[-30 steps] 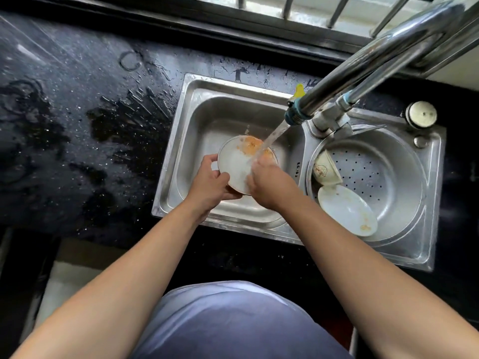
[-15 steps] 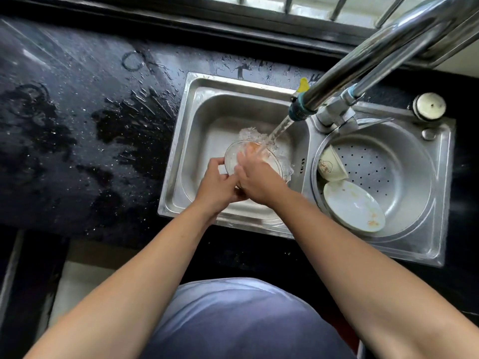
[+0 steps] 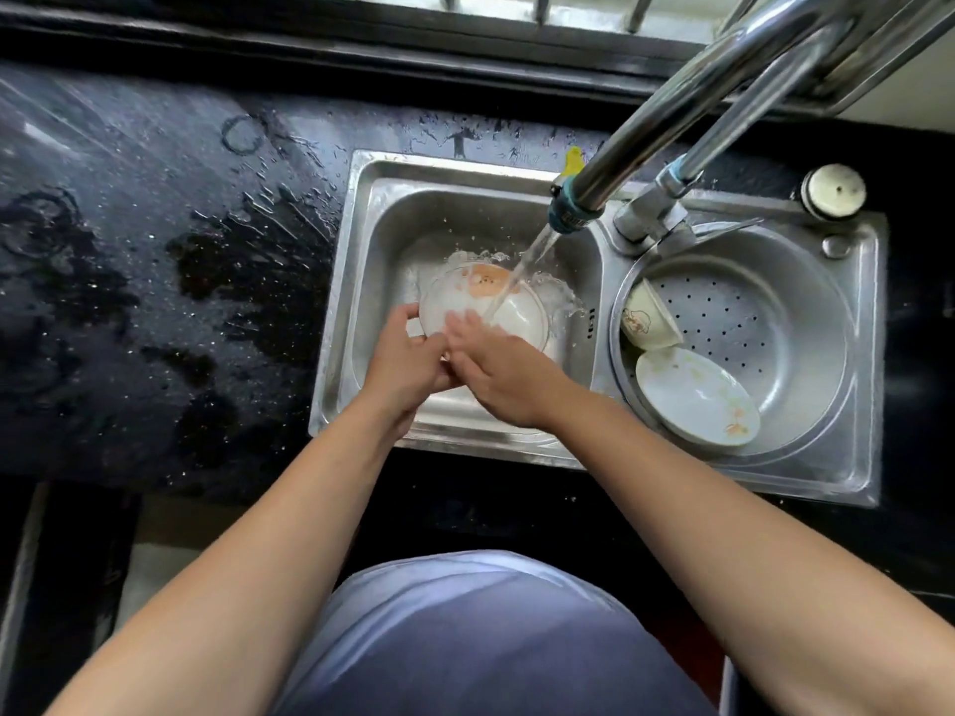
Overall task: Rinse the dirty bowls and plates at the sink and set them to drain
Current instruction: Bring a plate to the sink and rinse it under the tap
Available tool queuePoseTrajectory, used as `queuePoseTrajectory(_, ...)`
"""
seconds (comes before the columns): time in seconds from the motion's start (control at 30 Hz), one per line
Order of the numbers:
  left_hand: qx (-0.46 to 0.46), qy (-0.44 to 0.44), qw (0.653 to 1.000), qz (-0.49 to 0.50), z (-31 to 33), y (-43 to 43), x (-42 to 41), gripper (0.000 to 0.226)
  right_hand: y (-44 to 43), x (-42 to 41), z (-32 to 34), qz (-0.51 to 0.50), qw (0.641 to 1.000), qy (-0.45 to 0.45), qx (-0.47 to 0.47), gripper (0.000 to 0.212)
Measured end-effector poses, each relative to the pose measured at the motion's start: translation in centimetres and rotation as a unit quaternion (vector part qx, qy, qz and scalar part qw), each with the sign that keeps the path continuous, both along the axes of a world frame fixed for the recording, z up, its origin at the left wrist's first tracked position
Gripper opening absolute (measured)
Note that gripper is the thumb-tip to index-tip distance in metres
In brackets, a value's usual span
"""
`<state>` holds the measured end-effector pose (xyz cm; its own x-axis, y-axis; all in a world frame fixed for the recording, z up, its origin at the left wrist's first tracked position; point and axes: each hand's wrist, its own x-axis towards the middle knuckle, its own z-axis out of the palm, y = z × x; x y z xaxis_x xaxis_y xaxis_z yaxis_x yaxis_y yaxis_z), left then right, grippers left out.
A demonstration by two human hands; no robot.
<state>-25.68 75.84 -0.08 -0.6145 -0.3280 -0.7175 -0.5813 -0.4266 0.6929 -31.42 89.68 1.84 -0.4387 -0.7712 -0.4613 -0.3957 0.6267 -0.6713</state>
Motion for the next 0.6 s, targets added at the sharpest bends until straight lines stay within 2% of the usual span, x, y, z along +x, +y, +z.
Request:
queuePoseTrajectory(0.07,-0.018,-0.016,1.000,0.000,-0.2,-1.0,0.1,0.041,2.1,0.9,0.1,0.009,0.999,0.010,0.050,0.051)
queuePoseTrajectory(0.17,-0.027,-0.024,0.999,-0.029,-0.1,-0.4,0.3,0.044,2.2,-0.9,-0.5,-0.050,0.983,0.068,0.164,0.045)
queuePoseTrajectory(0.2,-0.017,-0.020,0.999,-0.036,0.0,0.2,0.3,0.044,1.5,-1.5,-0.5,-0.068,0.982,0.069,0.161,0.042)
queuePoseTrajectory(0.27,0.003,-0.011,0.999,-0.030,0.3,0.8,0.3,0.044,-0.2,-2.0,-0.5,-0.062,0.993,0.033,0.096,0.039)
queuePoseTrajectory(0.4,-0.015,-0.037,0.999,0.034,0.2,-0.4,-0.2,0.038,0.5,-0.3,-0.1,-0.034,0.998,-0.050,-0.001,0.041)
queuePoseTrajectory(0.53,-0.039,-0.059,0.997,0.043,-0.4,-0.8,-1.3,0.040,2.4,0.5,-1.0,-0.054,0.997,0.034,0.044,0.043)
queuePoseTrajectory(0.6,-0.028,-0.056,0.997,0.053,-0.5,-0.4,-1.6,0.040,1.9,0.3,-1.6,-0.070,0.992,0.089,0.048,0.032)
